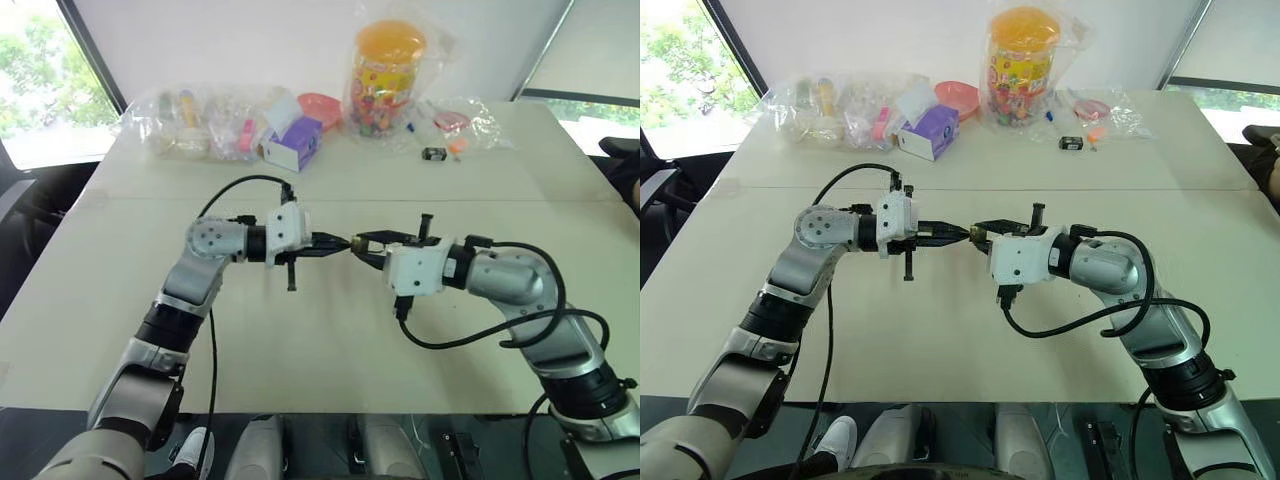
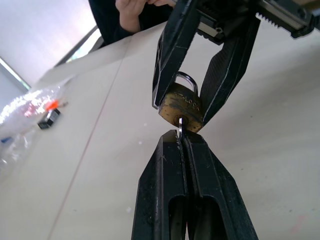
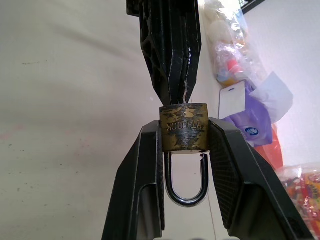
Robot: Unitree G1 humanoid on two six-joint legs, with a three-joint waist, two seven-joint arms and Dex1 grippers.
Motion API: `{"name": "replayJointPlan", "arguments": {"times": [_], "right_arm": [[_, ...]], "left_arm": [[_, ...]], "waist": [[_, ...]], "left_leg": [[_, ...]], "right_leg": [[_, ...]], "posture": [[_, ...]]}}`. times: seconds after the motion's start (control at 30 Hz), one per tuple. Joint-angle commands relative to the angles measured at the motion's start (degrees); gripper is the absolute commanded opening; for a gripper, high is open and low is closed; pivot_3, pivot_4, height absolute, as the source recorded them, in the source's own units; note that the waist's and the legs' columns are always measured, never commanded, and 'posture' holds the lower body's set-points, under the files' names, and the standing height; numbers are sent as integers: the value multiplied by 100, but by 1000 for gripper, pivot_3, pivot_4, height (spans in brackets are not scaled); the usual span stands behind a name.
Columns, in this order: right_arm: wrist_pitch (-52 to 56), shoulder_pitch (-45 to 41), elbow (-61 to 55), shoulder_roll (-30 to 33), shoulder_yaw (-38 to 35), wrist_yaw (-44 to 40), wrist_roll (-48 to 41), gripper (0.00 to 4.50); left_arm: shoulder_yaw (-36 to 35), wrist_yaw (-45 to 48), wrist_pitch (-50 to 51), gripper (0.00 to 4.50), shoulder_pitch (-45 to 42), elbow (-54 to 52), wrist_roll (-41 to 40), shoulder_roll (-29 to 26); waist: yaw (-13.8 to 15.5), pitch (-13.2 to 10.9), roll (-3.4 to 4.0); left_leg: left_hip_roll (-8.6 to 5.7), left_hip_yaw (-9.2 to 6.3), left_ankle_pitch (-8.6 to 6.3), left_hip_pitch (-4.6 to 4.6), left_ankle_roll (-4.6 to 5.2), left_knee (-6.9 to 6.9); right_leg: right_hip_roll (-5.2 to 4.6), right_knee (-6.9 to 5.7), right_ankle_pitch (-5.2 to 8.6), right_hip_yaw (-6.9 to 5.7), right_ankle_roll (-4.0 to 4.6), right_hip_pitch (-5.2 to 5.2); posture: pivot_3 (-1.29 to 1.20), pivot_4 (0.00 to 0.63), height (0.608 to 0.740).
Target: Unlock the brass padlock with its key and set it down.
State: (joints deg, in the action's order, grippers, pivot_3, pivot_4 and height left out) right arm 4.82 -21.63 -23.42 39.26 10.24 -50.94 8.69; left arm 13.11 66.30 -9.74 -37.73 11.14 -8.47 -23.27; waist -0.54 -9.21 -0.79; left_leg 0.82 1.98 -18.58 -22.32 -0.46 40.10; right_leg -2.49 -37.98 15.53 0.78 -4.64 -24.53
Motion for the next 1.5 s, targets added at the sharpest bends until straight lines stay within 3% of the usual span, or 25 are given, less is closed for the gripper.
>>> {"name": "replayJointPlan", "arguments": {"times": [0.03, 0.1, 0.3, 0.4, 0.6, 1.33, 1.43, 1.5], "right_arm": [[28, -28, -97, 25, 196, -203, -122, 687], [-10, -43, -94, 40, 202, -198, -91, 687], [-294, -69, -11, 128, 229, -130, 130, 687], [-378, -70, 15, 155, 230, -99, 192, 687], [-434, -80, 36, 212, 239, -73, 227, 687], [-447, -158, -25, 232, 230, -85, 248, 687], [-441, -143, -46, 243, 223, -87, 252, 687], [-436, -143, -52, 249, 214, -88, 250, 687]], "left_arm": [[-29, -2, -409, 22, -201, -149, -87, 108], [-107, -49, 217, 22, -185, -214, -328, 147], [-210, 162, 3372, 22, -159, -891, -1460, -127], [-718, -161, 5328, 891, -276, -1056, -2626, -25], [-908, -354, 6325, 3785, -328, -1082, -3115, -58], [-612, -731, 5829, 3785, -140, -465, -2639, 370], [-530, -675, 5779, 2942, -90, -521, -2597, 372], [-509, -667, 5756, 1929, -78, -525, -2579, 390]], "waist": [[-2, 0, 0], [-4, 0, 0], [-22, 0, 0], [-27, -2, -3], [-13, -2, -3], [-7, -2, -3], [-8, -2, -3], [-8, -2, -3]], "left_leg": [[0, 0, 0, 0, 0, 0], [0, 0, 0, 0, 1, 0], [1, -3, -2, -1, 4, 0], [4, -5, -2, -1, 4, 0], [1, -5, -2, -1, 3, 2], [0, -4, -1, 0, 1, 2], [0, -5, -1, 0, 1, 1], [0, -4, -1, 0, 1, 1]], "right_leg": [[1, 0, 0, 0, 0, 0], [1, 0, 0, 0, 0, 0], [6, 0, 0, -1, -1, 0], [7, -3, 0, -1, -1, 0], [3, -2, 0, -1, -1, 1], [-1, -1, 0, 0, 0, 1], [-1, -2, 0, 0, 0, 1], [-1, -2, 0, 0, 0, 1]], "posture": [[0, 150, 735], [0, 150, 735], [0, 150, 735], [0, 150, 735], [0, 150, 735], [0, 150, 735], [0, 150, 735], [0, 150, 735]]}}
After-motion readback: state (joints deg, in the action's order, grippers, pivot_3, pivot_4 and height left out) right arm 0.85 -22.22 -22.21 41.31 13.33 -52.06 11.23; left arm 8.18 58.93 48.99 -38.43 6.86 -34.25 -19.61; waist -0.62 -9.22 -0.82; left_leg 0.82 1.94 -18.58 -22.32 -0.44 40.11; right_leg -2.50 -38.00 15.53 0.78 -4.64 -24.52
